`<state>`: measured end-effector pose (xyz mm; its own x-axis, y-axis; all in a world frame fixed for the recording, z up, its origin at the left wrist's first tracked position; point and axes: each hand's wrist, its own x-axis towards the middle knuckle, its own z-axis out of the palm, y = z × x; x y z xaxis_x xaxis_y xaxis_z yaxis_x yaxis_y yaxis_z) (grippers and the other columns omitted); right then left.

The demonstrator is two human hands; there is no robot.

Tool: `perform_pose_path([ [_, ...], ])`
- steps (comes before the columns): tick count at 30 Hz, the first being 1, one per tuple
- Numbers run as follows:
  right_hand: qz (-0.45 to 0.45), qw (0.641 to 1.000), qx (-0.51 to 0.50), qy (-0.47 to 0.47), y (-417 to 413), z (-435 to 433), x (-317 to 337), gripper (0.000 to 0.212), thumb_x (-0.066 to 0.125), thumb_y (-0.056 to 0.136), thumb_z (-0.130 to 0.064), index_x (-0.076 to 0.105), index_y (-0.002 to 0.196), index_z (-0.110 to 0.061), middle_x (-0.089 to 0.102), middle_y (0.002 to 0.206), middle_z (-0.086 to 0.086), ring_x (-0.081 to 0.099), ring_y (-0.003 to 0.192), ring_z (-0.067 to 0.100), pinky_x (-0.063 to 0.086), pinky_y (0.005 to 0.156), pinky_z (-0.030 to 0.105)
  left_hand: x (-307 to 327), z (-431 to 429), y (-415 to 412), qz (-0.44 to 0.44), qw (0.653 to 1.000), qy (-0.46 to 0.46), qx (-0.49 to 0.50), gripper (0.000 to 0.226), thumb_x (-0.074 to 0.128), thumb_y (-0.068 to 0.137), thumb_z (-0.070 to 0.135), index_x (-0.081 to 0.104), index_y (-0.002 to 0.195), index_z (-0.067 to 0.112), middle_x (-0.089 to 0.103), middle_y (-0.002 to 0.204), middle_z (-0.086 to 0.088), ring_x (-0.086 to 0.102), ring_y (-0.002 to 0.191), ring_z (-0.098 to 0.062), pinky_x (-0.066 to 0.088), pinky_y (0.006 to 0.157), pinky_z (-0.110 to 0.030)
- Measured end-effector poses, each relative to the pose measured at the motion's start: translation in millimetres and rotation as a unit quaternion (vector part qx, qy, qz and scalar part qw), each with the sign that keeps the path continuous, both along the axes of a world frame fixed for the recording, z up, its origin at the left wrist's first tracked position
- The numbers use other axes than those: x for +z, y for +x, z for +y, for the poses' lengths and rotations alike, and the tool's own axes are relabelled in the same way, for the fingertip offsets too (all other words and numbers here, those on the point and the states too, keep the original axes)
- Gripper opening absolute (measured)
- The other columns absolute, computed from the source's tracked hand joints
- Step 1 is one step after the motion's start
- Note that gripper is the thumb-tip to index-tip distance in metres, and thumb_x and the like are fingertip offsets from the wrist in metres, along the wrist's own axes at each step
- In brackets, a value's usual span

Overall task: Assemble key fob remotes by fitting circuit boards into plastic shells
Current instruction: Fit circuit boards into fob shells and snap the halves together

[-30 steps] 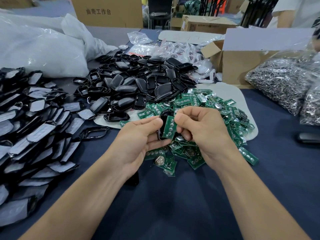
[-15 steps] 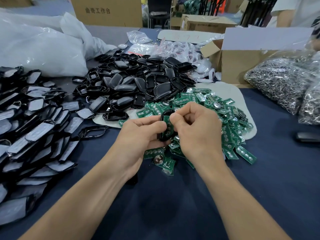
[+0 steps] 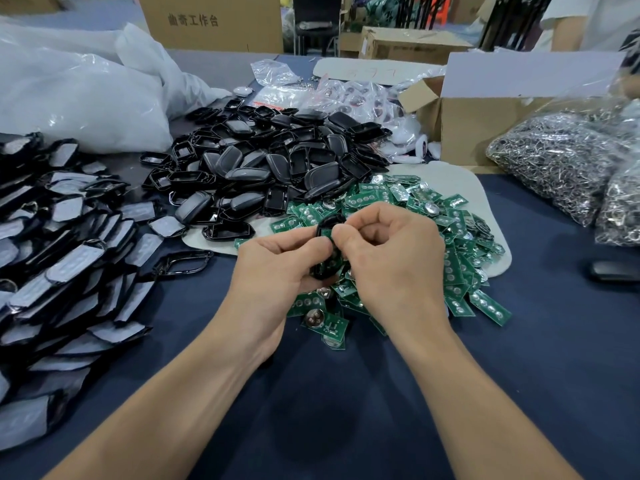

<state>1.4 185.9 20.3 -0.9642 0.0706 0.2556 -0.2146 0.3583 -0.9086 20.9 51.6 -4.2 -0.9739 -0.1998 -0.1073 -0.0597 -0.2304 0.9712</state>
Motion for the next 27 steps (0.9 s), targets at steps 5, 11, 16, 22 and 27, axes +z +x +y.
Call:
perform_pose_path([
  [5,-0.007,1.000,-0.011,-0.017,0,-2,-1,0.018,0.081,0.082,-0.027,0.069,0.069,-0.024,0.069,0.059,-0.011,0.058,0.047,0.002,0.043,0.048,0.015,1,1,0,0.013,1.000,-0.018,0.022,0.011,0.074,0.091,0.004,0.083,0.094,0.009,0.080,0.093,-0.016,0.077,0.087,-0.029,0.065,0.077,-0.044],
  [11,-0.055,0.995,0.034,-0.079,-2,-6,-5,0.012,0.077,0.079,-0.034,0.071,0.073,-0.025,0.068,0.062,-0.012,0.056,0.053,0.005,0.044,0.058,0.025,7,1,2,0.014,0.998,-0.023,0.056,0.008,0.079,0.086,0.006,0.084,0.090,0.011,0.080,0.091,-0.013,0.075,0.089,-0.029,0.062,0.088,-0.057],
  [16,-0.044,0.990,0.052,-0.121,-3,-5,-4,0.005,0.077,0.076,-0.029,0.073,0.073,-0.027,0.067,0.060,-0.008,0.052,0.048,0.004,0.043,0.054,0.025,11,2,3,-0.003,0.997,-0.041,0.059,0.036,0.081,0.067,0.024,0.082,0.099,0.008,0.080,0.096,-0.013,0.074,0.103,-0.037,0.056,0.094,-0.066],
  [22,-0.092,0.979,0.091,-0.160,-5,3,0,0.019,0.080,0.086,-0.011,0.074,0.070,-0.019,0.061,0.056,-0.009,0.050,0.050,0.006,0.042,0.050,0.018,11,0,2,0.014,0.998,-0.040,0.050,0.035,0.086,0.079,0.014,0.077,0.110,0.000,0.079,0.098,-0.017,0.074,0.102,-0.039,0.059,0.090,-0.063],
  [27,-0.150,0.957,0.125,-0.216,-7,9,3,0.019,0.075,0.086,0.003,0.075,0.082,-0.016,0.063,0.062,-0.007,0.054,0.055,0.007,0.045,0.051,0.016,7,0,0,0.011,1.000,0.009,0.019,0.012,0.070,0.092,0.003,0.079,0.101,0.000,0.078,0.101,-0.021,0.075,0.092,-0.034,0.064,0.076,-0.037],
])
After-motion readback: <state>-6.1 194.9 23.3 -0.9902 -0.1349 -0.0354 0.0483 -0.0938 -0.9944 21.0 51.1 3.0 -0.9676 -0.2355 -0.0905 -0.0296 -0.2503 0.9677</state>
